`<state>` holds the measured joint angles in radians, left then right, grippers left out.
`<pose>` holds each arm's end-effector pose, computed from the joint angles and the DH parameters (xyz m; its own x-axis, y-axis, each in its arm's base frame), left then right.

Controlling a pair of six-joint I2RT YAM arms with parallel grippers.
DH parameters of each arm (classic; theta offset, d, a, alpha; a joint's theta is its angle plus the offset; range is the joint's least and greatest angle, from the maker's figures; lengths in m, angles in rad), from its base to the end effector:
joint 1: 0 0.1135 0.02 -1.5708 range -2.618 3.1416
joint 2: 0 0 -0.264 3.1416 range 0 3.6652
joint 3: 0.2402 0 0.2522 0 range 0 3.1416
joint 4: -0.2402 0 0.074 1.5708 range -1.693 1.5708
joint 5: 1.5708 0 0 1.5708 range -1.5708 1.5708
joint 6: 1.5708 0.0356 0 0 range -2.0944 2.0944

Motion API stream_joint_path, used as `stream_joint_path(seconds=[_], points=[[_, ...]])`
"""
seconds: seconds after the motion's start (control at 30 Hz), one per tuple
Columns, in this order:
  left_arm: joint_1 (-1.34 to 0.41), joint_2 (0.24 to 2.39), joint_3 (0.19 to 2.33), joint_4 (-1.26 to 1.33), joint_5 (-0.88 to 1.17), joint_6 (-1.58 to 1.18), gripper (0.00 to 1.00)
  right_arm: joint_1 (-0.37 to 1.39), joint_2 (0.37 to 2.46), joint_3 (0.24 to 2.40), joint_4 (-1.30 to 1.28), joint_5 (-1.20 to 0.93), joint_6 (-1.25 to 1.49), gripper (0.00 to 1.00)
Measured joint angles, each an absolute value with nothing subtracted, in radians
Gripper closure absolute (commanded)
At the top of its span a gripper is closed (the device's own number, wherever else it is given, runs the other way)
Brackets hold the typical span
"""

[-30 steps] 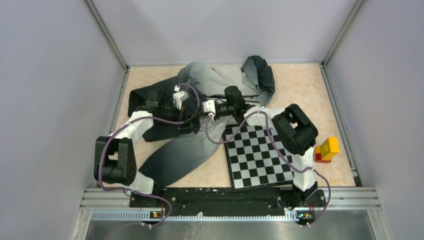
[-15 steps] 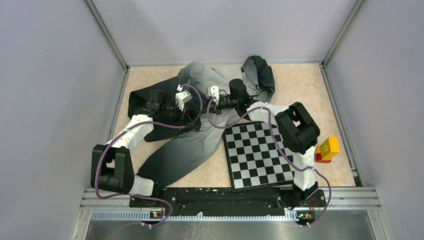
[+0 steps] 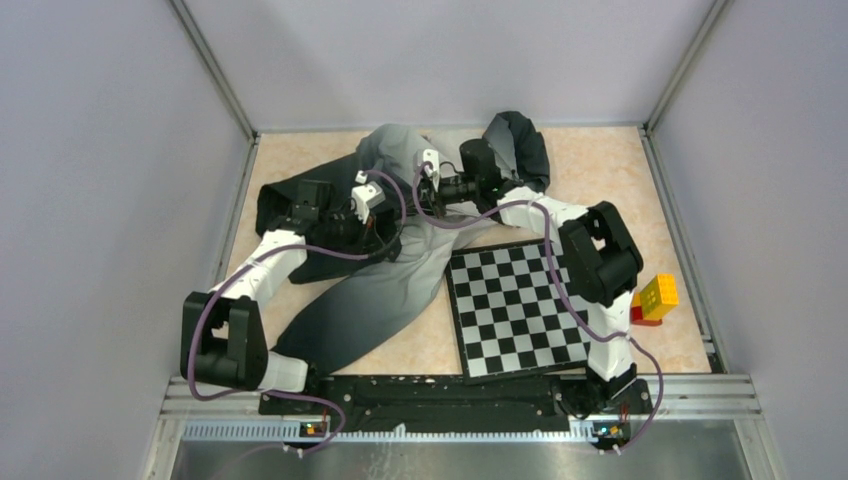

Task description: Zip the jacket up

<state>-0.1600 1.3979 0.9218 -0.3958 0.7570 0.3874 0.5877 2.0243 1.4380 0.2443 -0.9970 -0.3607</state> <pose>0.2765 -0.0694 0.2382 -0.4912 0.3574 -0.7943 0.7966 0.5532 -0.2437 0.3669 0.2804 0.2340 0.0775 -0.1786 -0.9809 -0.9962 -0.0534 -0.0690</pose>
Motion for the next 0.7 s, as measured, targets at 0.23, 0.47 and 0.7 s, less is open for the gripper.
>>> stream_joint_path(seconds=[0.23,0.47,0.7], points=[[-0.16,1.358,0.922,-0.382,0.731,0.387,1.0,0.613,2.03,1.502,0.095,-0.941,-0.422,1.0],[-0.16,1.349,0.922,-0.361,0.728,0.377,1.0,0.642,2.053,1.534,0.03,-0.89,-0.429,1.0],[-0.16,1.349,0.922,-0.359,0.729,0.372,1.0,0.647,2.053,1.534,0.03,-0.841,-0.427,1.0]])
